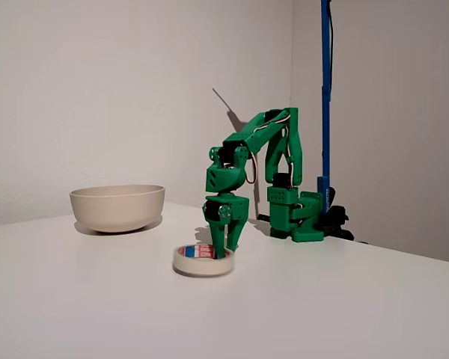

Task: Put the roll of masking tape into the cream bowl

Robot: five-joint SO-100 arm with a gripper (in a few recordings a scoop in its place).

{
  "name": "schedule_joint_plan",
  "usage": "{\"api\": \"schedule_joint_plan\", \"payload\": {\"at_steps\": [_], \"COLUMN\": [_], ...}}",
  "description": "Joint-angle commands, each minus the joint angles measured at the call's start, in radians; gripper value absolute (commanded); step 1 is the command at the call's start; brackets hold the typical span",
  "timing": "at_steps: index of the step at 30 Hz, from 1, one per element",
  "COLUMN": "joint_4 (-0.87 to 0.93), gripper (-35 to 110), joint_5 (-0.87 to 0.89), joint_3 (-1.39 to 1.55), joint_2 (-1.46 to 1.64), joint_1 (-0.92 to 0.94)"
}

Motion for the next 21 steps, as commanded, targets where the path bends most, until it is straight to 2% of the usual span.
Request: {"api": "schedule_joint_plan", "payload": {"at_steps": [1, 9, 21], "joint_4": [0.009, 0.041, 0.344], "gripper": [-8, -8, -8], "joint_5": [0.008, 0.015, 0.037], "joint_3": [-0.057, -0.057, -0.057], "joint_2": [0.031, 0.153, 0.807], "joint_1": [-0.018, -0.028, -0.005]}}
